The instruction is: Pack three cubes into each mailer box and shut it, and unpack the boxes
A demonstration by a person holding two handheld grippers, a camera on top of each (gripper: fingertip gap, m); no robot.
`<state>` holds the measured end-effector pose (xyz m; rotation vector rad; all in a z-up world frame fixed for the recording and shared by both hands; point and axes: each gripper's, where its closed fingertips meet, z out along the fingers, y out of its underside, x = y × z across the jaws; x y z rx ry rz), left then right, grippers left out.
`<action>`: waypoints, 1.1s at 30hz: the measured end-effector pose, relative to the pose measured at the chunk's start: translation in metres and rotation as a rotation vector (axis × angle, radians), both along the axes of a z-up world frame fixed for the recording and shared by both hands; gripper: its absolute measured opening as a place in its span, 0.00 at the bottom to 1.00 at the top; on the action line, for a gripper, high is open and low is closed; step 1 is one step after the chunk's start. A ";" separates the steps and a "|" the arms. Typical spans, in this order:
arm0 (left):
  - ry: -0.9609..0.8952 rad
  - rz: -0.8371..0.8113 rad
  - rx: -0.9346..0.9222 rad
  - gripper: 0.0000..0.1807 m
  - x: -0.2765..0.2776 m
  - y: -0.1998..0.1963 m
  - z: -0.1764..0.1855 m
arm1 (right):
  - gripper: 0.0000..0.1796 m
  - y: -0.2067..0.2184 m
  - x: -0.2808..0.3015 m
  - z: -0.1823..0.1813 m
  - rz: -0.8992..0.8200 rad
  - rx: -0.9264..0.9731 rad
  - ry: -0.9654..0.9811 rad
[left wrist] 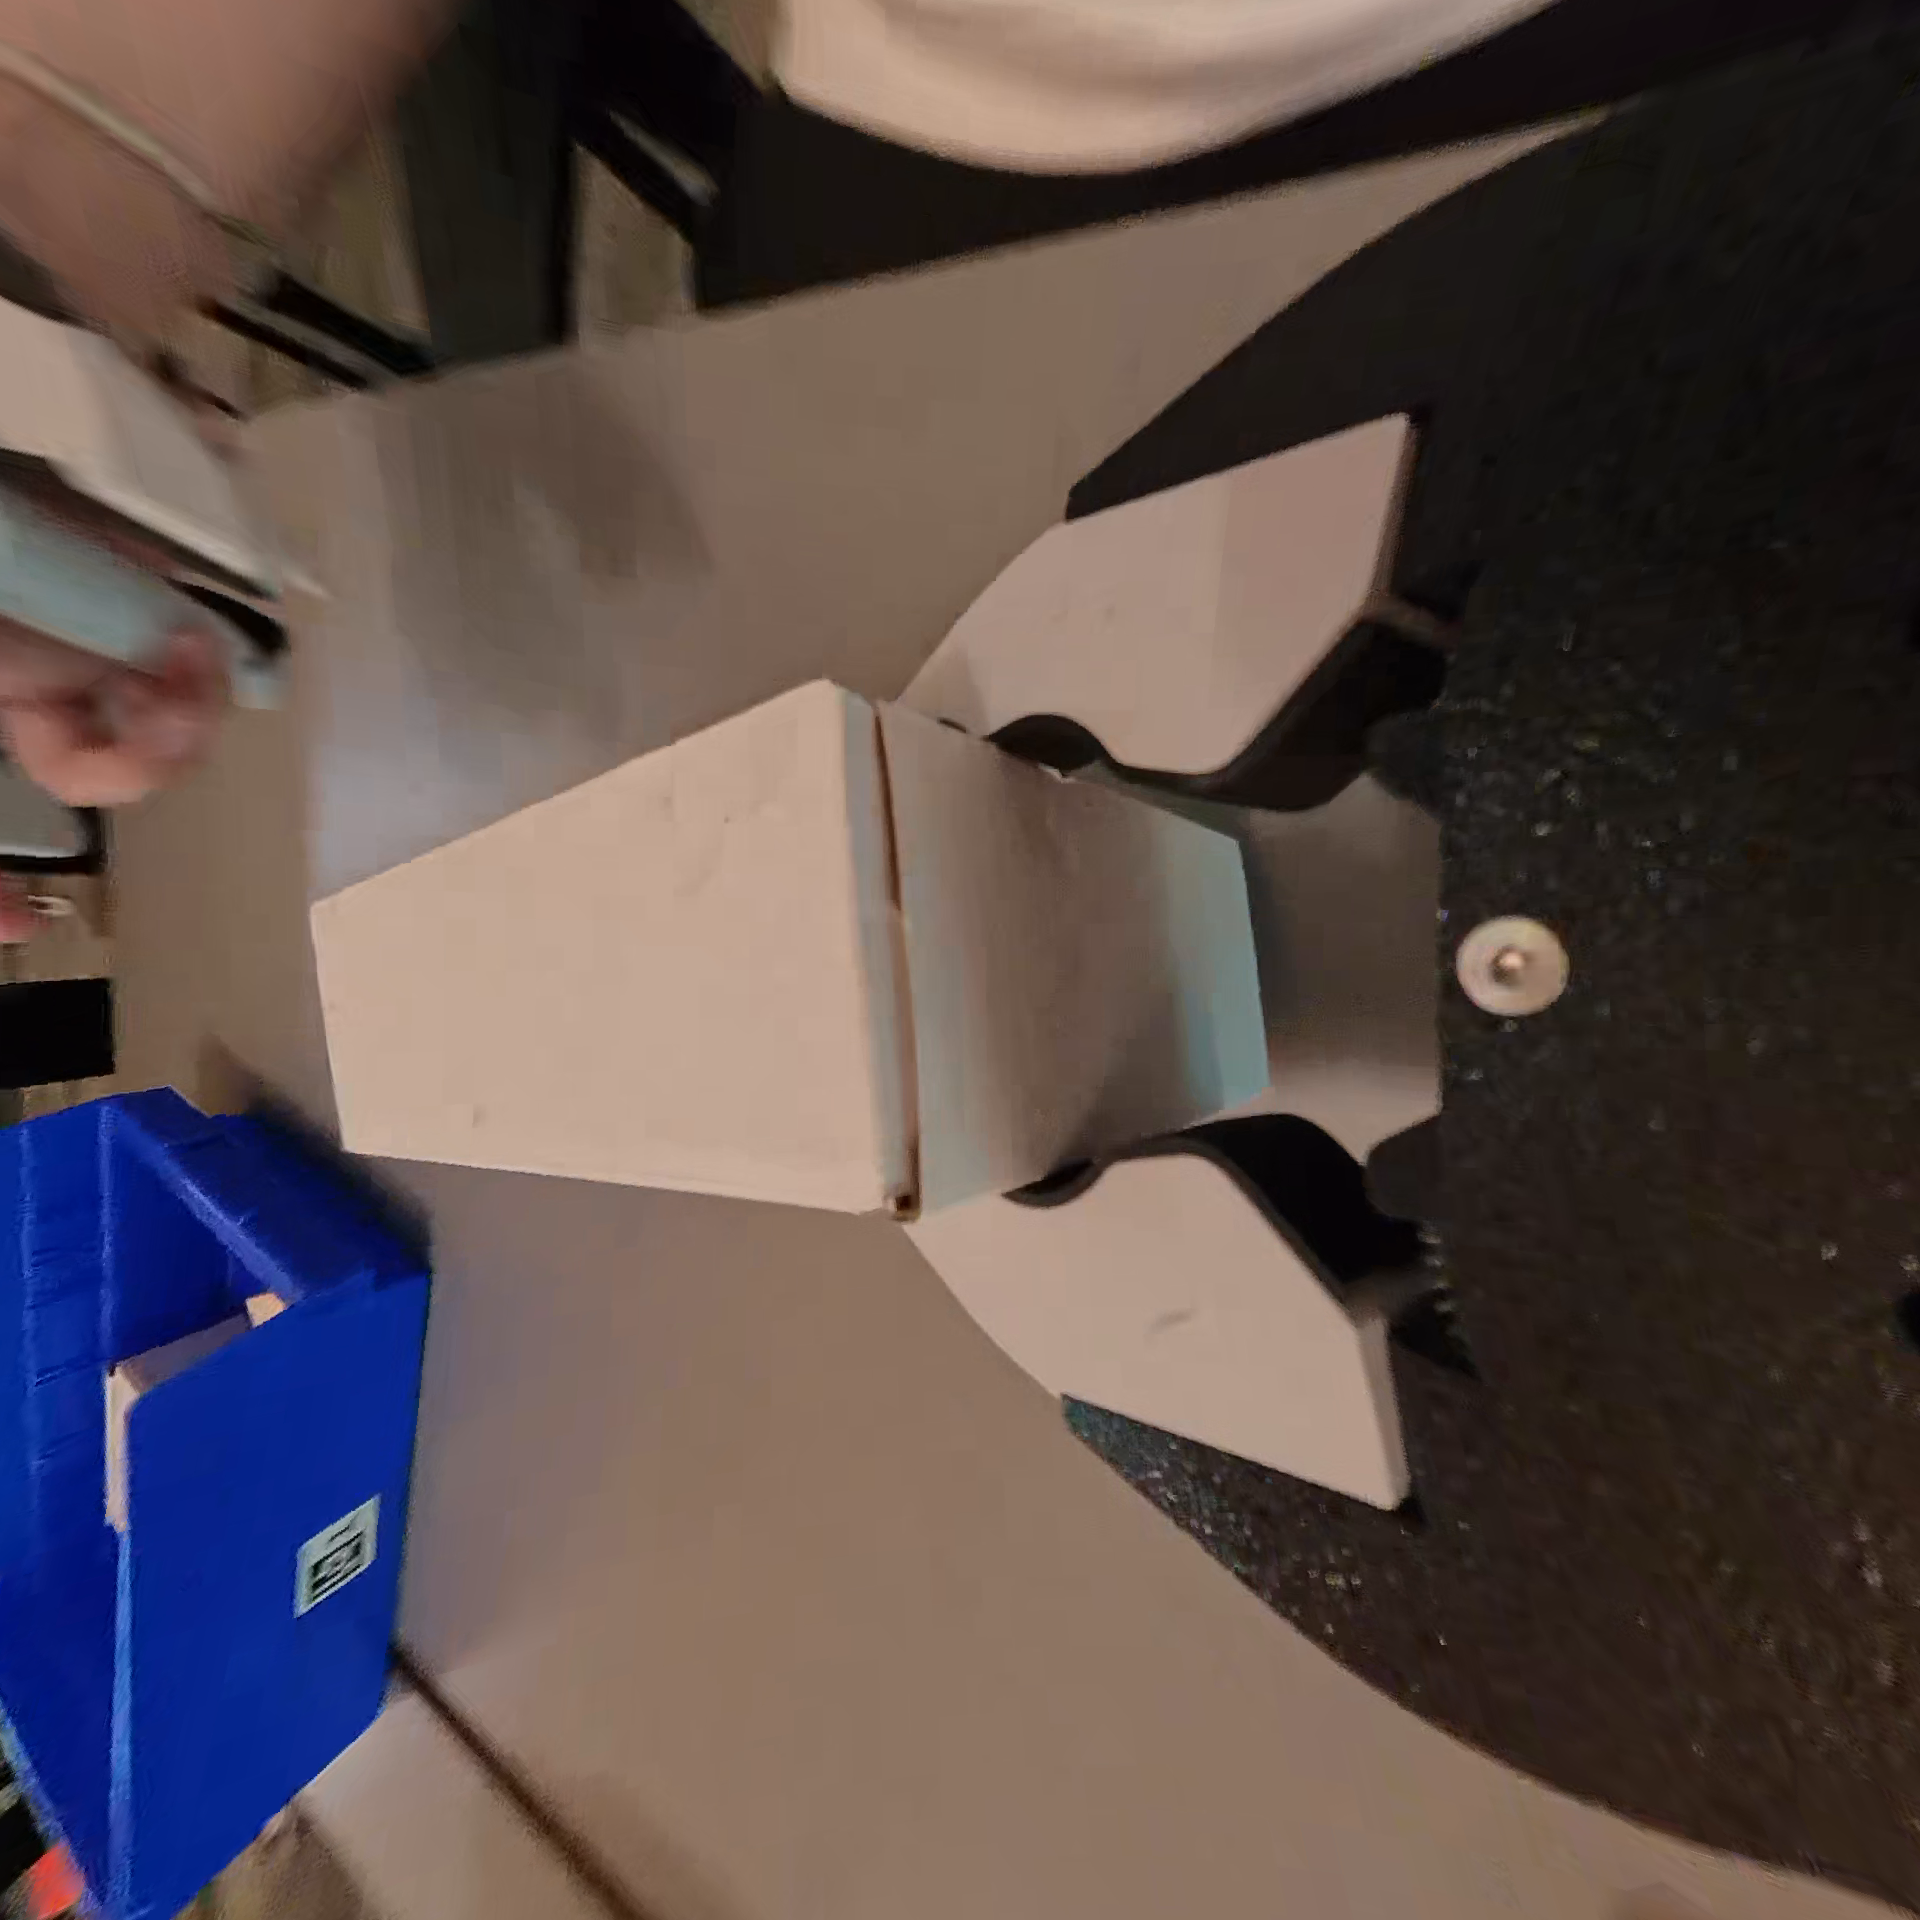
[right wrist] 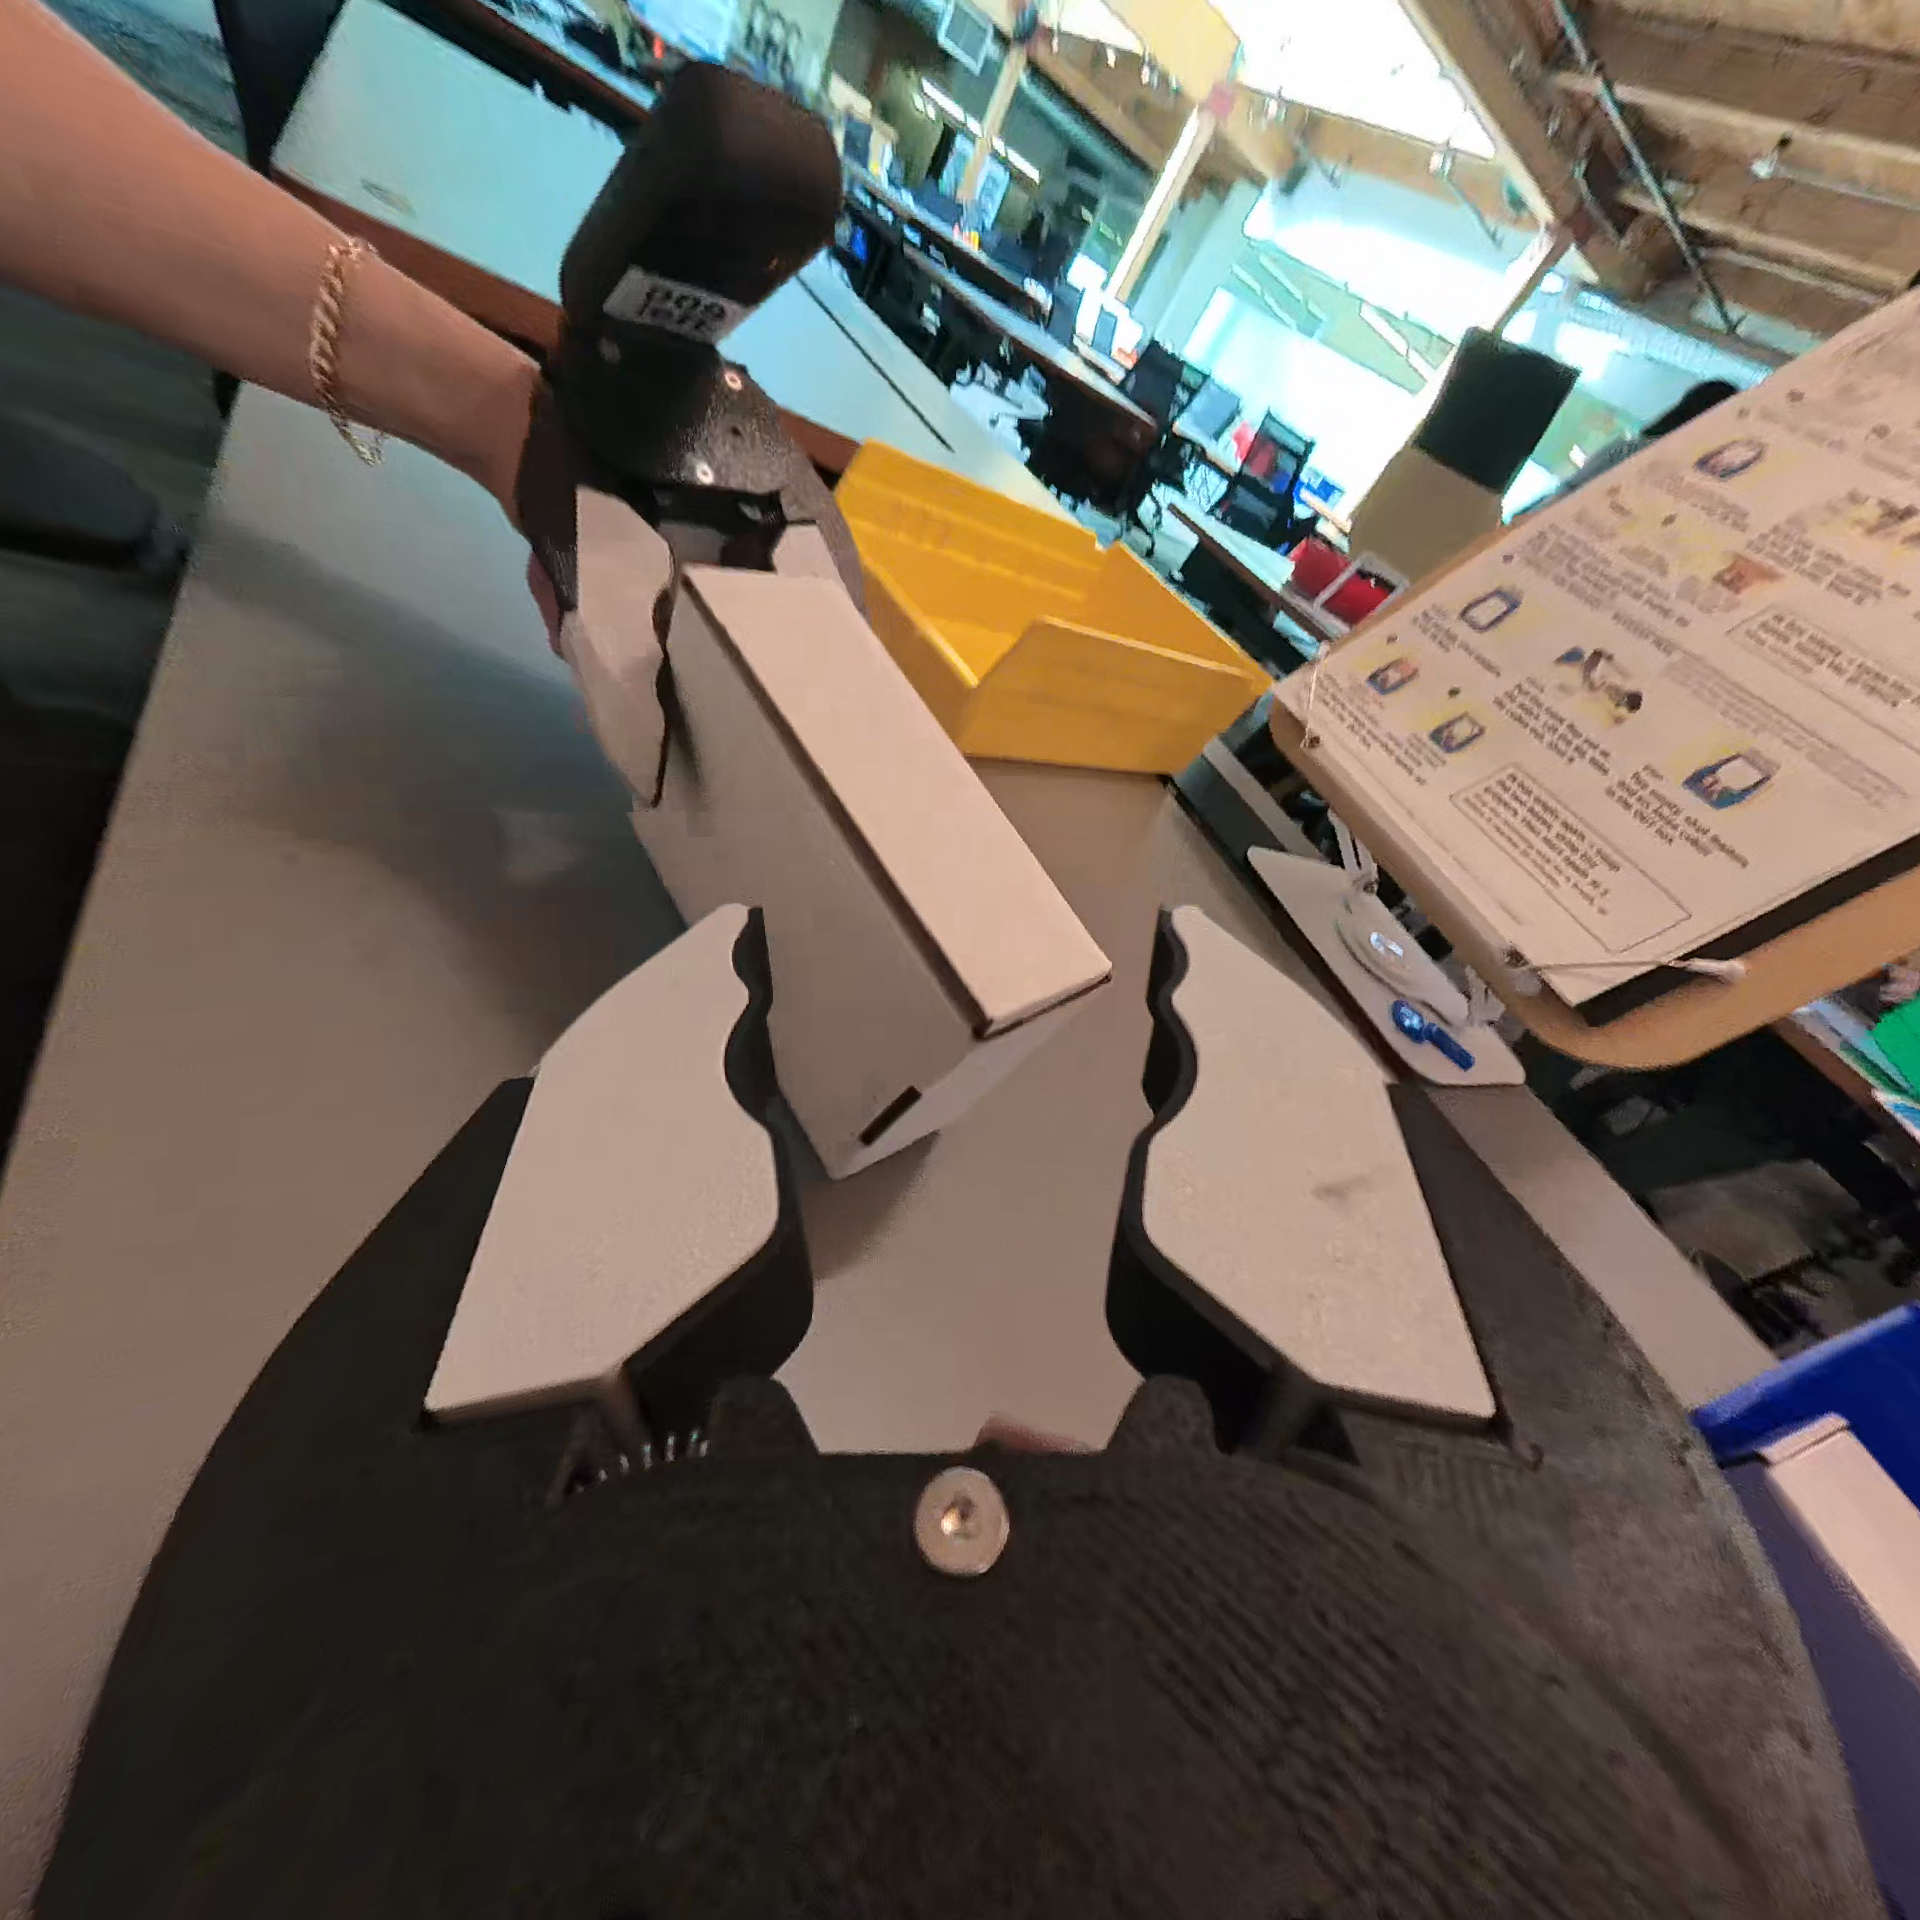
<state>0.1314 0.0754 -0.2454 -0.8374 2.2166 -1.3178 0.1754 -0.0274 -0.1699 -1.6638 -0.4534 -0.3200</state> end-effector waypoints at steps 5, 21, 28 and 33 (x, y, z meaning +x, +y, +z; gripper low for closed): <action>0.097 -0.039 -0.091 0.40 -0.012 0.007 -0.021 | 0.40 0.032 0.000 -0.020 -0.014 -0.063 0.008; 0.058 -0.074 -0.075 0.41 -0.007 0.010 -0.020 | 0.47 0.072 0.004 -0.071 0.092 -0.195 0.253; -0.153 0.158 0.005 0.44 -0.009 0.034 0.024 | 0.43 0.061 0.002 -0.069 0.070 -0.226 0.244; -0.273 0.208 0.272 0.39 -0.008 0.013 0.068 | 0.44 0.064 0.003 -0.070 0.066 -0.185 0.290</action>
